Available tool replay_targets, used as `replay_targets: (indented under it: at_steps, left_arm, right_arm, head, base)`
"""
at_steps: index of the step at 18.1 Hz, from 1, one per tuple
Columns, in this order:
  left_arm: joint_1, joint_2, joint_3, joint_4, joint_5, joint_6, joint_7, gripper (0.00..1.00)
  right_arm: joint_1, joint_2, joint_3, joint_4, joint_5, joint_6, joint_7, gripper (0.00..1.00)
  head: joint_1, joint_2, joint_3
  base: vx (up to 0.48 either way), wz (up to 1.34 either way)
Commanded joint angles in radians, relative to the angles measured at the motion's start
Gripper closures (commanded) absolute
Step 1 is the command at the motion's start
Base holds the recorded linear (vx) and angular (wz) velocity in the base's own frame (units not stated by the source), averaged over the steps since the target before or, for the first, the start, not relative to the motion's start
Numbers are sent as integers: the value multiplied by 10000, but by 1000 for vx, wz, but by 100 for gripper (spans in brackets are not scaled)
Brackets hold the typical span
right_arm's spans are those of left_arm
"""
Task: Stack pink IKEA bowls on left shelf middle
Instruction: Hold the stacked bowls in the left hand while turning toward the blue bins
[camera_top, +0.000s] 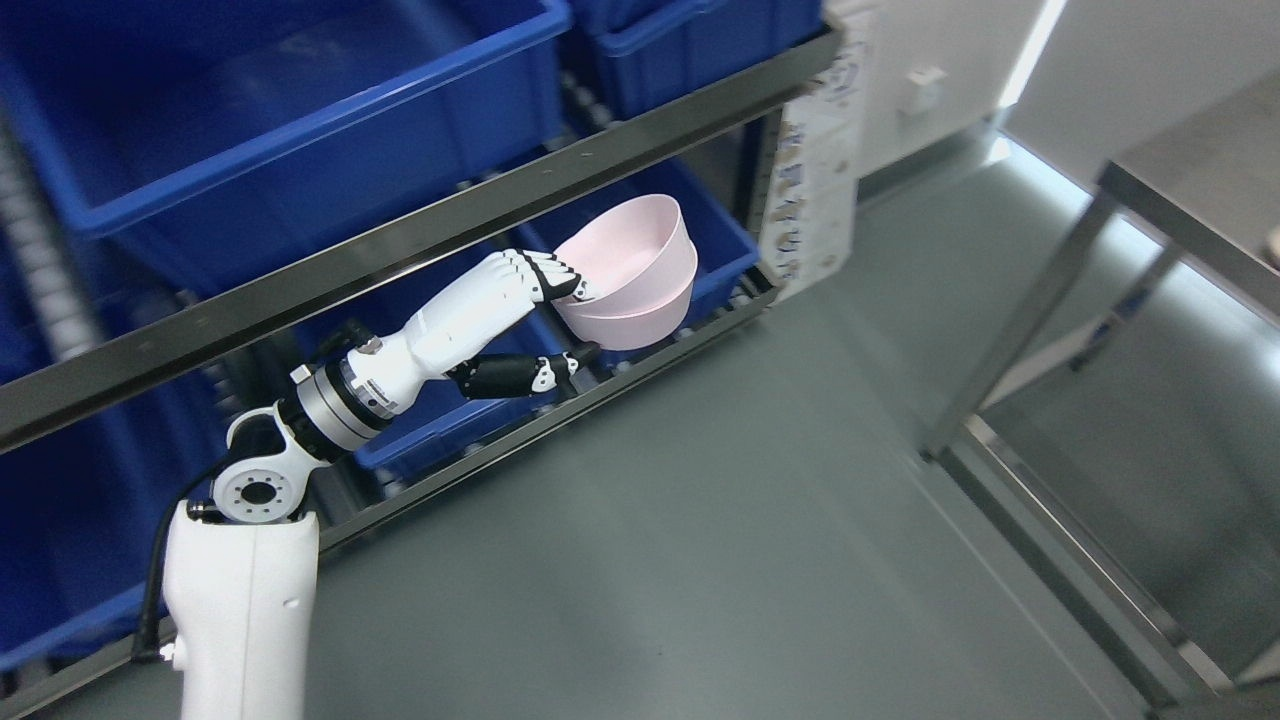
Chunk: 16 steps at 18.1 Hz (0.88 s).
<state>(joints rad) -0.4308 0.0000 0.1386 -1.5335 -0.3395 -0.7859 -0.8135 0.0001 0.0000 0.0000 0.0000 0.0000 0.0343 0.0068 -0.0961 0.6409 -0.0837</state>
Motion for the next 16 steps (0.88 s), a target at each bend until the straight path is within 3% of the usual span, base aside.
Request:
replay_targets:
  at_steps: [1, 10, 16]
  left_arm:
    - [-33, 175, 40, 10, -11, 5, 5, 95]
    - [-538, 175, 40, 10, -11, 5, 66, 96]
    - [-2361, 175, 315, 10, -72, 5, 97, 96]
  right_arm:
    - [290, -175, -108, -338, 0, 9, -7, 0]
    - [290, -175, -107, -338, 0, -6, -7, 0]
    - [290, -175, -107, -338, 0, -6, -7, 0]
  head:
    - [0, 0, 0]
    - [0, -4, 0]
    - [0, -6, 0]
  base:
    - [-196, 1174]
    - [-131, 1156]
    - [18, 782]
